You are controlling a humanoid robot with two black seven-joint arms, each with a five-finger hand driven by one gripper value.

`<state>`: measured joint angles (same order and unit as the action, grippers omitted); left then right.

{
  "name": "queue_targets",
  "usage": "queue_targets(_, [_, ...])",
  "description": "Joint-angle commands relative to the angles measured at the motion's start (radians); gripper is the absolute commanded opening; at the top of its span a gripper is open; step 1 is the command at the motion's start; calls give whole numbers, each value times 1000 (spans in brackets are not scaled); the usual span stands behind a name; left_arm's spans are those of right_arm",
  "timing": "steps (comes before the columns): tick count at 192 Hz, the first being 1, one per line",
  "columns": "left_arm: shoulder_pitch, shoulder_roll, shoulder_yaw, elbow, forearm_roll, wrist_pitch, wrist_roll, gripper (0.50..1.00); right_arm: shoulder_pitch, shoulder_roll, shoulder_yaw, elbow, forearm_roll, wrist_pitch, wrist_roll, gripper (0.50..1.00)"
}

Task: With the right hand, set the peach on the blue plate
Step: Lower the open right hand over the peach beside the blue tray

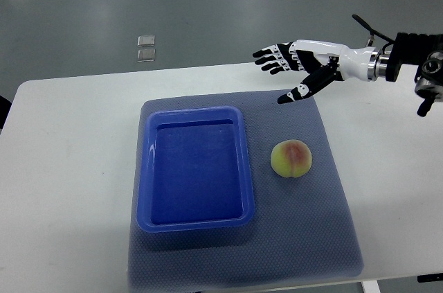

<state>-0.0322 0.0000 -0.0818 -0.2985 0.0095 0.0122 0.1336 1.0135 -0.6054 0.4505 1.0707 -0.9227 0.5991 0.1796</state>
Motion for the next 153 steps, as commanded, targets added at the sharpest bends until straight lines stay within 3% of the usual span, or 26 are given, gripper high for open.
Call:
queue_targets(1, [0, 0, 1, -2, 0, 0, 0, 1000, 181, -65, -213, 43, -42, 12, -62, 932])
queue_targets(4, [0, 0, 1, -2, 0, 0, 0, 1000, 181, -65, -213, 43, -42, 12, -62, 932])
queue_targets(5, [0, 0, 1, -2, 0, 0, 0, 1000, 312, -82, -369, 64, -51, 12, -159, 930])
queue_targets(7, [0, 0, 1, -1, 0, 0, 0, 1000, 339, -82, -404, 67, -56, 12, -185, 930])
queue_targets(22, [0, 0, 1, -1, 0, 0, 0, 1000, 457, -82, -536, 87, -48, 12, -293, 930])
queue_targets(78, [0, 0, -3, -1, 0, -1, 0, 1000, 473, -137, -543, 241, 4, 12, -308, 930])
queue_targets(96, [0, 0, -4, -2, 0, 0, 0, 1000, 461, -137, -546, 276, 24, -32, -308, 930])
queue_targets(97, [0, 0, -3, -4, 0, 0, 0, 1000, 447, -132, -546, 281, 24, -63, -308, 930])
queue_targets(101, [0, 0, -3, -2, 0, 0, 0, 1000, 439, -131, -544, 282, 24, -76, -307, 928])
queue_targets(153, [0, 0, -1, 1, 0, 0, 0, 1000, 336, -111, -541, 301, 19, -176, -296, 928])
